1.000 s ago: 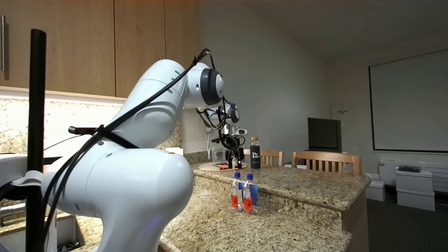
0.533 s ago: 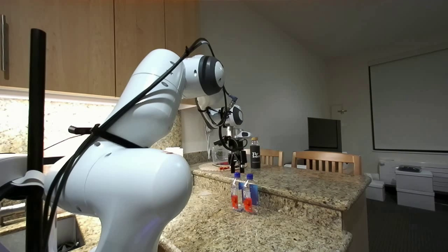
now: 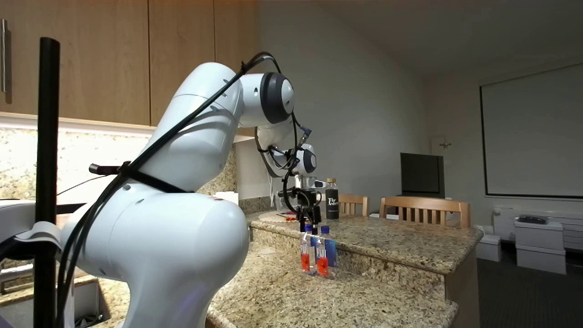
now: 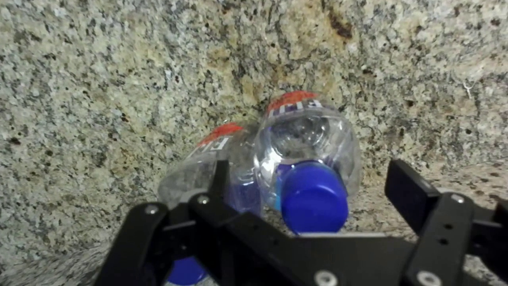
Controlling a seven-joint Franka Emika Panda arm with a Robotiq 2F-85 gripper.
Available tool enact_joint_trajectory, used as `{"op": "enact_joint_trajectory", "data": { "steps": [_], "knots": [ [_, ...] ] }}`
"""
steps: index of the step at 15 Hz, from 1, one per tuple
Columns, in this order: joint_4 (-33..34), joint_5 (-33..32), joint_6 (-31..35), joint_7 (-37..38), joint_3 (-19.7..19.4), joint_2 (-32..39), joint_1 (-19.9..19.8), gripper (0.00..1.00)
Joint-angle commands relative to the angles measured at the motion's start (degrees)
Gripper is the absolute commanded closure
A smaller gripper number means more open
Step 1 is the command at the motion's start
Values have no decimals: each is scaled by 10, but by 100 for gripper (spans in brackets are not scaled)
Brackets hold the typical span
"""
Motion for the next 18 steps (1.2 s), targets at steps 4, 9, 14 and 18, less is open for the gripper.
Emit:
{"op": "enact_joint_trajectory", "data": {
  "steps": [4, 9, 14, 18],
  "knots": [
    [-40, -1, 62, 2, 13, -24, -11, 0],
    [-31, -10, 55, 4, 10, -23, -8, 47],
    [-21, -16, 44, 6, 9, -24, -6, 27],
    [-17, -18, 33, 2, 10, -25, -7, 9]
  ]
}}
